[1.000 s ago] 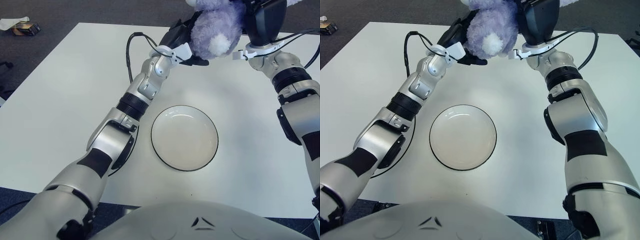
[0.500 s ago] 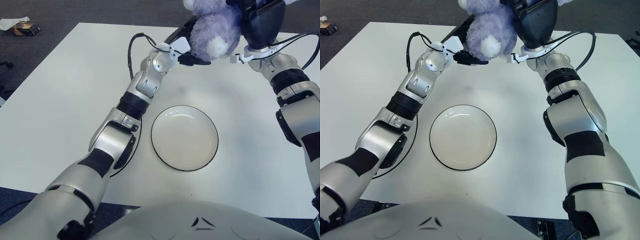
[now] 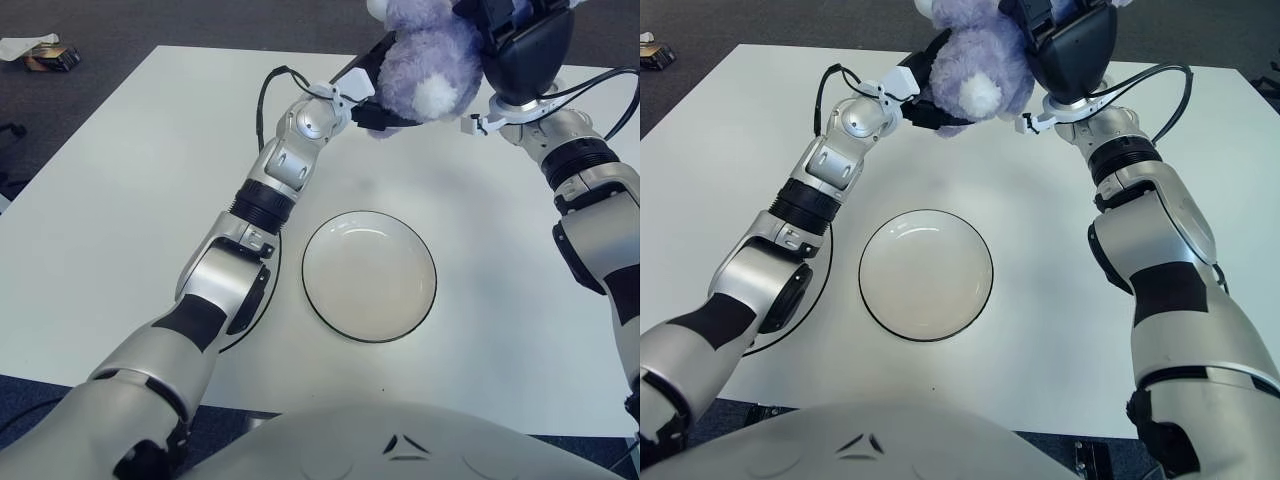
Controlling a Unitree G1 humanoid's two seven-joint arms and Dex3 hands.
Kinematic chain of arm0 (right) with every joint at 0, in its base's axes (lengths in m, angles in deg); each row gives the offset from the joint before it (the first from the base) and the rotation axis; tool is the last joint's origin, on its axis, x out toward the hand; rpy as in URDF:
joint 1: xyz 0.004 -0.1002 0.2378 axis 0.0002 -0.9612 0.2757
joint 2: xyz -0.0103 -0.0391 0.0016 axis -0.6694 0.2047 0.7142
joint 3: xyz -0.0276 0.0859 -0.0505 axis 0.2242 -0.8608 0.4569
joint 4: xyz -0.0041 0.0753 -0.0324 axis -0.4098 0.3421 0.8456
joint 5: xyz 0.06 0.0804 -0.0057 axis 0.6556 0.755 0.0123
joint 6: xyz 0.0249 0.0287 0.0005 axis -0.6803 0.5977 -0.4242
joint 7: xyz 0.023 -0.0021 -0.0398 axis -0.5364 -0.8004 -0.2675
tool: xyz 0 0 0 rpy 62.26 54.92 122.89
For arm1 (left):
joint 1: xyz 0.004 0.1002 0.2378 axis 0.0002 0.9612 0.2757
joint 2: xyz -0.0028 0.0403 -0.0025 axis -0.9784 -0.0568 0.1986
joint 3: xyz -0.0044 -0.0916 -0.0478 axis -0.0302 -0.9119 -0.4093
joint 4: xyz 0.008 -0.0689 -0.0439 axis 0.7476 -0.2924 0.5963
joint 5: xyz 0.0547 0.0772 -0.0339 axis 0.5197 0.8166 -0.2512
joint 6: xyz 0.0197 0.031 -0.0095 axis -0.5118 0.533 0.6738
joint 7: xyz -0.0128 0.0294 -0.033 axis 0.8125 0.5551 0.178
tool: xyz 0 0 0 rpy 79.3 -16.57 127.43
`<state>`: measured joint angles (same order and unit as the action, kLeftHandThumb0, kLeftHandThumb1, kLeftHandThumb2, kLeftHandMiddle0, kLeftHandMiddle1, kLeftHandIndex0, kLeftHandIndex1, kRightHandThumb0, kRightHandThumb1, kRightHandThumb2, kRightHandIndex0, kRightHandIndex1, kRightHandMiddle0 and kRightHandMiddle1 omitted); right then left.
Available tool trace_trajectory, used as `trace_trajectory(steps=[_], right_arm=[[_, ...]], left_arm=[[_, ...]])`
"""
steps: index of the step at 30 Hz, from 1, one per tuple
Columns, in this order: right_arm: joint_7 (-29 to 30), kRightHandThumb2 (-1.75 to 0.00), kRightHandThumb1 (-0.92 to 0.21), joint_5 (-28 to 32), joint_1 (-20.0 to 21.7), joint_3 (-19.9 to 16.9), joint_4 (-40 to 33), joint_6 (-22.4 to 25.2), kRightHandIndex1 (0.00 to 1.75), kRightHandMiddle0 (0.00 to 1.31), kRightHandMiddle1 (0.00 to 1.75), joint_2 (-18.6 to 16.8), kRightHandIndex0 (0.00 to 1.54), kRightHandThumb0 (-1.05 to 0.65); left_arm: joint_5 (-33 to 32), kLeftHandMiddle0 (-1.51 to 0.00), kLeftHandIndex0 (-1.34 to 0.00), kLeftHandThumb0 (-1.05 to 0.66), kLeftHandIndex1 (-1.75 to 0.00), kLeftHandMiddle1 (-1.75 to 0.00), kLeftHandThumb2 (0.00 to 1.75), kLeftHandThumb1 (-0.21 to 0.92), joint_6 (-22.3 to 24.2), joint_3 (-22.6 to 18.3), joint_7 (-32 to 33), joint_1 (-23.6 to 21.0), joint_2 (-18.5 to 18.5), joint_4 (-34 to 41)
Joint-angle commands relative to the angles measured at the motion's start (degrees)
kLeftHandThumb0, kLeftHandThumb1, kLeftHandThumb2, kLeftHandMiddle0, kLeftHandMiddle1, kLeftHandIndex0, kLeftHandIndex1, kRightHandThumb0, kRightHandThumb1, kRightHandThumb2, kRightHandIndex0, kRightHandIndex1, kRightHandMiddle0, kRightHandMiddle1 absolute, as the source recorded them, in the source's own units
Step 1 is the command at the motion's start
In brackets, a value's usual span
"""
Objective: Put the doll into the plate.
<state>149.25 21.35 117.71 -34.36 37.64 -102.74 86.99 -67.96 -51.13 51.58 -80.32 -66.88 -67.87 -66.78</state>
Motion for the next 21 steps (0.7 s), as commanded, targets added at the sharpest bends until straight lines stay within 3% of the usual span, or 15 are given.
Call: trace_trajectory(steps=[1, 3, 8, 14, 21], right_arm=[[1.24, -1.38, -0.26, -0.37, 1.16, 0.27, -0.75, -0.08, 1.71, 0.41, 1.75, -0.20, 0.67, 0.00], [1.24, -1.38, -0.27, -0.53, 1.07, 0.33, -0.93, 0.21, 1.71, 0.41, 1.75, -0.10, 0.67, 0.00], [1.24, -1.38, -0.27, -1.60, 0.37, -0.17, -2.47, 2.28, 1.72, 0.41, 1.75, 0.21, 0.66, 0.00], [1.24, -1.39, -0.26, -2.63, -0.40, -0.80, -4.24, 3.83, 1.72, 0.42, 1.75, 0.46, 0.67, 0.00], [1.24, -1.41, -0.24, -4.36, -1.50, -1.82, -6.06, 4.59, 1.72, 0.43, 1.75, 0.70, 0.68, 0.00]], left_arm=[[-0.29, -0.53, -0.14, -0.98, -1.73, -1.74, 0.41, 0.92, 2.85, 0.16, -1.15, -1.66, 0.55, 0.97], [-0.35, -0.62, -0.24, -0.88, -1.74, -1.75, 0.43, 0.89, 4.86, -0.20, -0.66, -1.78, 1.00, 1.22], [-2.32, -0.86, -0.48, -0.52, -1.75, -1.75, 1.05, 0.50, 10.82, -2.98, 2.29, -1.49, 3.64, 2.62], [-4.86, -1.03, -0.57, -0.47, -1.75, -1.75, 1.25, 0.36, 16.34, -6.45, 5.33, -1.33, 6.46, 4.10], [-6.97, -1.12, -0.62, -0.47, -1.75, -1.75, 1.33, 0.30, 21.05, -8.89, 7.03, -2.58, 7.80, 3.57]])
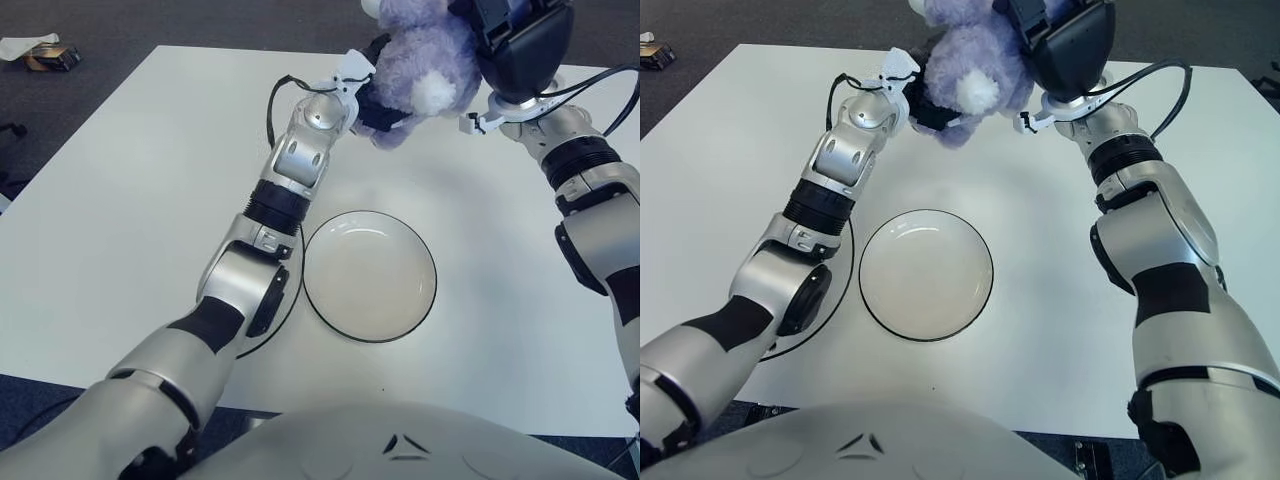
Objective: Put the doll into the plate.
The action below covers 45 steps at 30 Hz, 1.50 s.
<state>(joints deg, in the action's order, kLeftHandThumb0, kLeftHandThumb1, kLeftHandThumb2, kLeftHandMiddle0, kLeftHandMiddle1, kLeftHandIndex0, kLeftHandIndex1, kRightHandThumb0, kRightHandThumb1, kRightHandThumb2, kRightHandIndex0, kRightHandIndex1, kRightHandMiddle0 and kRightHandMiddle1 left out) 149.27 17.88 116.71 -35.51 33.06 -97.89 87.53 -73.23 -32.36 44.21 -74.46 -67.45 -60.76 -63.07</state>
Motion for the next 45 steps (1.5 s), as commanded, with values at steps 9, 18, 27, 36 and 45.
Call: trace_trajectory(steps=[9, 18, 27, 36, 45], right_arm=[[1.13, -1.44, -0.21, 1.72, -0.35, -0.50, 1.12, -6.74, 1.71, 0.45, 1.75, -0.60, 0.71, 0.00], [-16.06, -1.41, -0.21, 13.72, -3.86, -6.71, -0.52, -11.93, 1.74, 0.53, 1.63, -2.24, 0.69, 0.00], [-42.60, -0.94, -0.58, 25.23, -15.18, -15.10, -20.56, -5.69, 1.71, 0.15, 1.57, 1.47, 0.44, 0.22], [-63.95, -0.75, -0.43, 33.41, -20.85, -20.64, -32.55, -0.66, 1.14, 0.00, 1.04, 2.76, 0.03, -0.71], [-84.27, -0.21, -0.83, 40.30, -22.30, -24.27, -35.74, -1.85, 0.59, 0.00, 0.45, 8.92, 0.01, -1.03]], left_arm=[[-1.92, -1.16, -0.67, -0.50, -1.75, -1.75, 1.41, 0.23, 3.19, -1.73, 1.70, -4.17, -0.29, -3.11], [0.16, -1.18, -0.69, -0.50, -1.75, -1.75, 1.43, 0.22, -2.02, 1.16, 0.52, -3.97, -2.98, -5.01], [5.29, -1.27, -0.68, -0.51, -1.75, -1.75, 1.43, 0.23, -7.68, 5.04, 2.02, -4.25, -5.66, -7.72], [9.30, -1.33, -0.68, -0.51, -1.75, -1.75, 1.41, 0.24, -9.54, 6.95, 3.86, -4.78, -7.04, -10.32], [12.94, -1.33, -0.68, -0.51, -1.75, -1.75, 1.42, 0.23, -15.22, 8.63, 7.07, -4.57, -8.52, -14.03]])
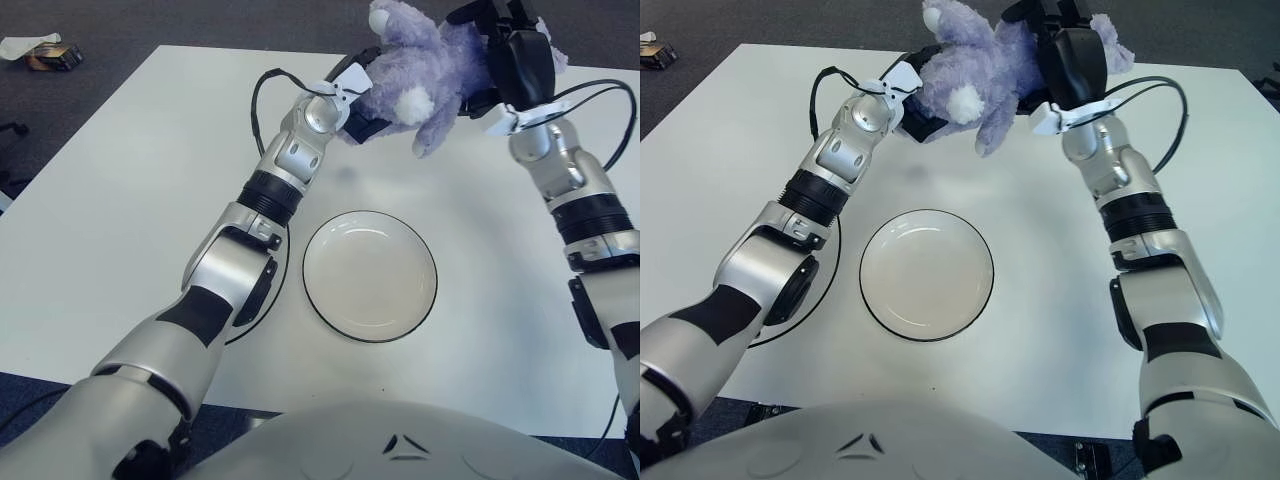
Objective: Put the doll into the plate.
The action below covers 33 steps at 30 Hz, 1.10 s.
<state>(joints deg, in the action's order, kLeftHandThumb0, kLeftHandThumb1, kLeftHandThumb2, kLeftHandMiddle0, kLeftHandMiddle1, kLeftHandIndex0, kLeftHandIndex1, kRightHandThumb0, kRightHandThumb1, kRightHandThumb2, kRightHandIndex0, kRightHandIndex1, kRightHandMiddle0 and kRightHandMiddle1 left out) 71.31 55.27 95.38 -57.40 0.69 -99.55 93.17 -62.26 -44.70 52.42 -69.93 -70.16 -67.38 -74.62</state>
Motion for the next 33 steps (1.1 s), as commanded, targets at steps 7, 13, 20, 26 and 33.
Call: trace_trajectory(steps=[7, 13, 20, 26, 33], right_arm=[[-17.88, -0.11, -0.91, 7.57, -2.94, -5.91, -10.31, 2.92, 0.12, 0.00, 0.14, 4.94, 0.01, -1.05], [-25.16, -0.09, -0.91, 9.95, -2.59, -7.02, -11.56, 4.73, 0.06, 0.00, 0.02, 5.25, 0.02, -1.05], [-30.15, -0.06, -0.87, 12.69, -2.27, -9.14, -10.81, 6.21, 0.03, 0.00, 0.00, 5.07, 0.01, -1.05], [-33.03, -0.01, -0.76, 17.06, -1.78, -11.51, -6.83, 7.43, 0.00, 0.00, 0.00, 3.67, 0.00, -0.85], [-37.95, 0.00, -0.71, 21.36, 0.70, -13.02, -0.15, 5.65, 0.00, 0.00, 0.00, 3.31, 0.00, -0.57]], left_arm=[[3.09, -1.34, -0.70, -0.52, -1.75, -1.75, 1.44, 0.21, -10.17, 0.68, 4.81, -2.53, -2.63, -7.39], [6.82, -1.36, -0.72, -0.53, -1.75, -1.75, 1.47, 0.19, -17.73, 3.07, 8.66, -4.07, -4.09, -13.85], [8.74, -1.37, -0.74, -0.54, -1.75, -1.75, 1.50, 0.17, -21.62, 3.89, 10.83, -5.56, -4.77, -18.88], [10.02, -1.38, -0.73, -0.54, -1.75, -1.75, 1.49, 0.18, -23.25, 4.60, 12.12, -6.68, -5.30, -22.07], [17.51, -1.39, -0.71, -0.53, -1.75, -1.75, 1.46, 0.20, -29.12, 9.67, 21.24, -7.59, -7.88, -25.71]])
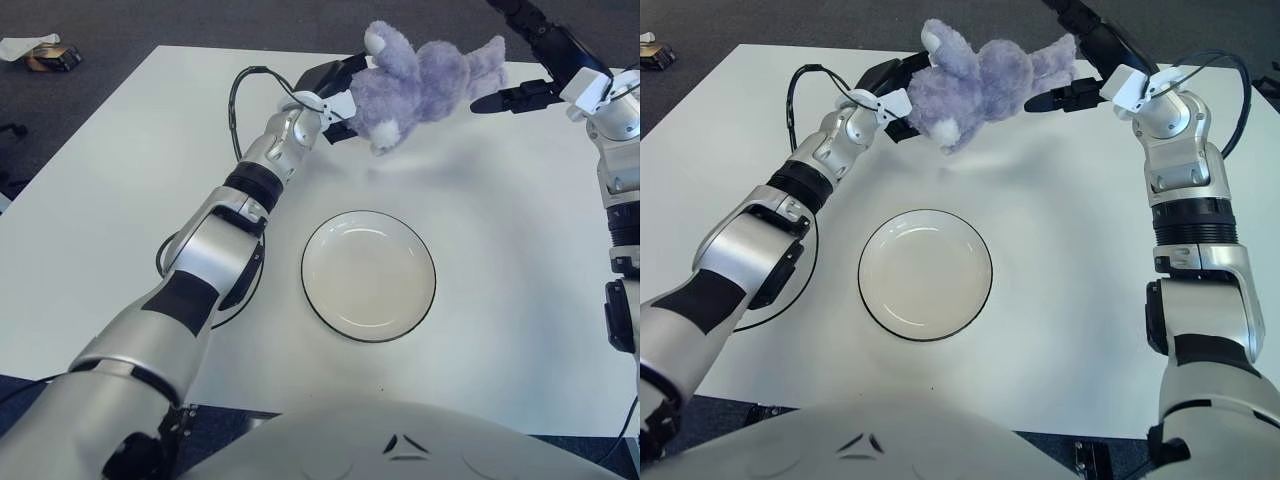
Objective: Put the doll into the plate.
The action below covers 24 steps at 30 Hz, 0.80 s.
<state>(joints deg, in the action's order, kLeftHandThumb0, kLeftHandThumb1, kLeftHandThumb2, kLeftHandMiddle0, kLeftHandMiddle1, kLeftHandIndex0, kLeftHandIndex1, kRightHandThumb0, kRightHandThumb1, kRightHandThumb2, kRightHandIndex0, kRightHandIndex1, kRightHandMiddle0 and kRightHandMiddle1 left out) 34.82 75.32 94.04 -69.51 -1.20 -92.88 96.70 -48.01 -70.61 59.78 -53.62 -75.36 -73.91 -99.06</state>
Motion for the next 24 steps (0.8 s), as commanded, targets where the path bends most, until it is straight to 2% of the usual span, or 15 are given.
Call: trace_trajectory(steps=[1, 5, 9, 15, 21, 22, 23, 24], right_arm=[[-1.56, -0.01, -0.70, 1.20, 2.19, -0.91, 1.99, -1.34, 0.00, 0.00, 0.00, -0.24, 0.00, -0.54], [-2.88, -0.01, -0.70, 1.50, 3.51, -0.94, 4.18, -2.14, 0.00, 0.00, 0.00, -0.80, 0.00, -0.48], [-8.14, -0.01, -0.70, 5.28, 4.38, -1.70, 5.50, 0.49, 0.00, 0.00, 0.00, -1.55, 0.00, -0.44], [-11.87, -0.02, -0.70, 7.05, 4.76, -1.67, 5.94, 2.66, 0.00, 0.00, 0.00, -1.95, 0.00, -0.46], [-11.33, -0.05, -0.71, 4.90, 4.89, -0.72, 4.23, 5.09, 0.00, 0.00, 0.00, -1.86, 0.00, -0.49], [-11.06, -0.17, -0.63, 4.25, 4.97, -0.45, 3.96, 5.89, 0.00, 0.00, 0.00, -1.72, 0.00, -0.50], [-10.95, -0.48, -0.48, 3.87, 5.02, -0.31, 3.78, 6.45, 0.00, 0.00, 0.00, -1.64, 0.00, -0.51], [-10.77, -0.69, -0.37, 3.34, 5.17, -0.10, 3.71, 7.10, 0.00, 0.00, 0.00, -1.56, 0.00, -0.52]], left_arm=[[4.49, -1.39, -0.71, -0.53, -1.75, -1.75, 1.45, 0.20, -3.98, 3.16, 6.66, -2.50, -1.67, -1.78], [8.40, -1.38, -0.70, -0.52, -1.75, -1.75, 1.44, 0.22, -5.95, 5.76, 12.39, -2.97, -2.57, -3.63], [15.54, -1.37, -0.68, -0.51, -1.75, -1.75, 1.40, 0.24, -6.06, 11.06, 20.22, -4.31, -4.47, -5.48], [23.99, -1.37, -0.65, -0.50, -1.75, -1.75, 1.37, 0.27, -5.68, 17.47, 26.32, -7.13, -7.74, -6.30], [33.75, -1.37, -0.64, -0.49, -1.75, -1.75, 1.35, 0.29, -4.55, 25.37, 33.41, -10.27, -10.81, -7.27], [35.40, -1.37, -0.64, -0.49, -1.75, -1.75, 1.35, 0.29, -4.31, 26.75, 34.80, -10.86, -11.37, -7.46], [36.34, -1.37, -0.63, -0.49, -1.75, -1.75, 1.34, 0.29, -4.16, 27.61, 35.74, -11.24, -11.64, -7.72], [37.40, -1.38, -0.63, -0.49, -1.75, -1.75, 1.34, 0.30, -4.00, 28.53, 36.83, -11.66, -11.95, -8.01]])
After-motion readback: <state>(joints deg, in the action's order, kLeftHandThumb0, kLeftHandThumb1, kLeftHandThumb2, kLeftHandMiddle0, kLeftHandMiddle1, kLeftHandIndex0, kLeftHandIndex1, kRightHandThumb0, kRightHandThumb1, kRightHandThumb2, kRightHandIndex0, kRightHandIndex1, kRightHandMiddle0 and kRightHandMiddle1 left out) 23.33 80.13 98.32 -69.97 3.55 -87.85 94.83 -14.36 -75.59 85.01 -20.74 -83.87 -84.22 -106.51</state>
